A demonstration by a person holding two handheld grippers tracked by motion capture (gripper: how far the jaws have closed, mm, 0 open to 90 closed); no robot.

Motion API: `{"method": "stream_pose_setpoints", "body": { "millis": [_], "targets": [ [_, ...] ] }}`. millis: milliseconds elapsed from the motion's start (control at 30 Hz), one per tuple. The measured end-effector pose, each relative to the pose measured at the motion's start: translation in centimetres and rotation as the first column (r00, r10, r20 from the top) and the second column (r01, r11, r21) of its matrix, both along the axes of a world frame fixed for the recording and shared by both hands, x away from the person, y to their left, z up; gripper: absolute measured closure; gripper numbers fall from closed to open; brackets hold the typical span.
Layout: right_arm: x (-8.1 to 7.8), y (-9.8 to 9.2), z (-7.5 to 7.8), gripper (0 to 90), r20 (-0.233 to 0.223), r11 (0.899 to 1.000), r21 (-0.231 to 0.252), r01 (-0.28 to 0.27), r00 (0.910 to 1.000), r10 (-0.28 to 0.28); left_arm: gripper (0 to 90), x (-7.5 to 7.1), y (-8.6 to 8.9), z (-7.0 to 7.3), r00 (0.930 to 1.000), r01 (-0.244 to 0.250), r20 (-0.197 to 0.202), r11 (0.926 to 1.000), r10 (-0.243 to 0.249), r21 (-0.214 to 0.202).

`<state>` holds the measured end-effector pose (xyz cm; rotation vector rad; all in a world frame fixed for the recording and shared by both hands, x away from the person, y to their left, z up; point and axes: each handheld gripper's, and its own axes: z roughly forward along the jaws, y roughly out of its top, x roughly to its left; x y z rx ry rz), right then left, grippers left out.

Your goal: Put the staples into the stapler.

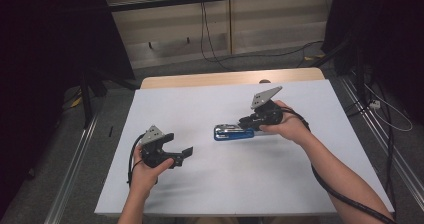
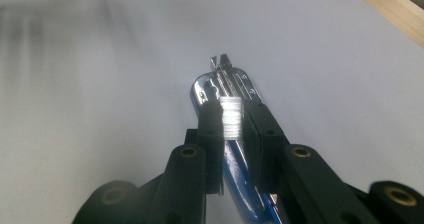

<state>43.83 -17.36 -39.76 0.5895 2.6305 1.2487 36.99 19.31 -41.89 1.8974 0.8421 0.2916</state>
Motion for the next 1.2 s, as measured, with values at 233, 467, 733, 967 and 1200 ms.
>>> {"method": "stream_pose_setpoints", "body": {
  "millis": [233,467,733,967,1200],
  "targets": [
    [0.6,0.1,-0.5,79.5,-0.004,1.000,-0.016,-0.014,0.9999,0.014,5.6,-0.2,0.2,-0.1,1.0000,-0.005,0.002,0.9998,0.005,0.018],
    [1.1,0.0,-0.5,79.5,-0.007,0.999,-0.028,-0.035,0.9994,0.035,5.6,-0.3,0.2,-0.1,1.0000,-0.008,0.002,0.9997,0.008,0.022],
    [1.8,0.3,-0.5,79.5,0.002,0.997,-0.044,-0.069,0.9976,0.069,5.7,-0.3,0.1,-0.1,1.0000,0.001,0.001,0.9997,-0.001,0.025],
    [2.4,0.5,-0.4,79.5,0.004,0.995,-0.056,-0.088,0.9961,0.088,5.7,-0.3,0.1,-0.1,1.0000,0.004,0.003,0.9996,-0.004,0.028],
    [3.0,0.9,-0.5,79.5,-0.001,0.989,-0.078,-0.122,0.9925,0.123,5.7,-0.2,0.0,-0.2,1.0000,0.008,0.000,0.9995,-0.008,0.030]
  ]
}}
